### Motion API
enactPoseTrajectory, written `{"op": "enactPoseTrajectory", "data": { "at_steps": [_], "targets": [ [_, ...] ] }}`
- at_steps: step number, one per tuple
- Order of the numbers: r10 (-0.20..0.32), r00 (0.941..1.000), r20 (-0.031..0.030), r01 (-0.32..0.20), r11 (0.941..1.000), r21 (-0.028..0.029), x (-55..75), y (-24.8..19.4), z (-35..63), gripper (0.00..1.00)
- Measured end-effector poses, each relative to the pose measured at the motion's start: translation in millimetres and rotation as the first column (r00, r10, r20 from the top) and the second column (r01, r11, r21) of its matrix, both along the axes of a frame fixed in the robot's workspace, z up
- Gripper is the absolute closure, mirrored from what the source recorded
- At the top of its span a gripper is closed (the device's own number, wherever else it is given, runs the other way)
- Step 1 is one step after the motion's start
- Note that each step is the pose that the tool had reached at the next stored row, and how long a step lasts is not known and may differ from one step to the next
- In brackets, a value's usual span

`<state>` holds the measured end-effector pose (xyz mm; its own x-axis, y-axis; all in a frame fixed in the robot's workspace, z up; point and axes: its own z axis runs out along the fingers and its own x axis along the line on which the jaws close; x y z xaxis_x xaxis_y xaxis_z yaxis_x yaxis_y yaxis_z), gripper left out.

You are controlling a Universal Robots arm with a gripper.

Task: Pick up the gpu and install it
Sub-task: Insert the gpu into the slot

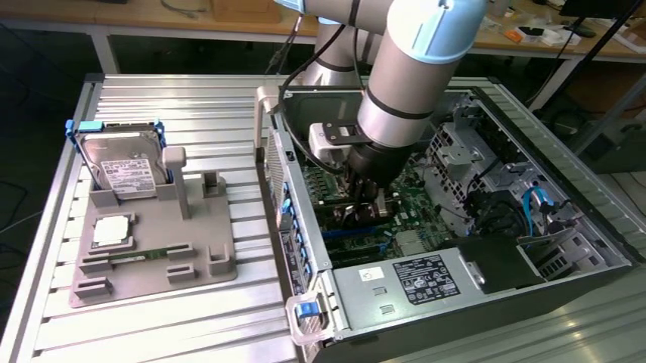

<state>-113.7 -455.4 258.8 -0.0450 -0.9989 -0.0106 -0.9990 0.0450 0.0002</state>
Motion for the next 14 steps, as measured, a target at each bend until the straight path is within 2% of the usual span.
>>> {"op": "enactPoseTrajectory", "data": {
  "at_steps": [3, 11, 12, 14],
  "targets": [
    [0.000, 1.0000, 0.0000, 0.000, 1.0000, -0.0002, -0.1, -0.1, 0.2, 0.70],
    [0.000, 1.0000, 0.0001, 0.000, 1.0000, 0.0001, -0.1, 0.0, 8.1, 0.70],
    [0.000, 1.0000, 0.0007, 0.000, 1.0000, 0.0002, -0.1, 0.0, 8.1, 0.70],
    [0.000, 1.0000, 0.0070, 0.000, 1.0000, -0.0002, -0.5, 0.0, 8.3, 0.70]
  ]
}}
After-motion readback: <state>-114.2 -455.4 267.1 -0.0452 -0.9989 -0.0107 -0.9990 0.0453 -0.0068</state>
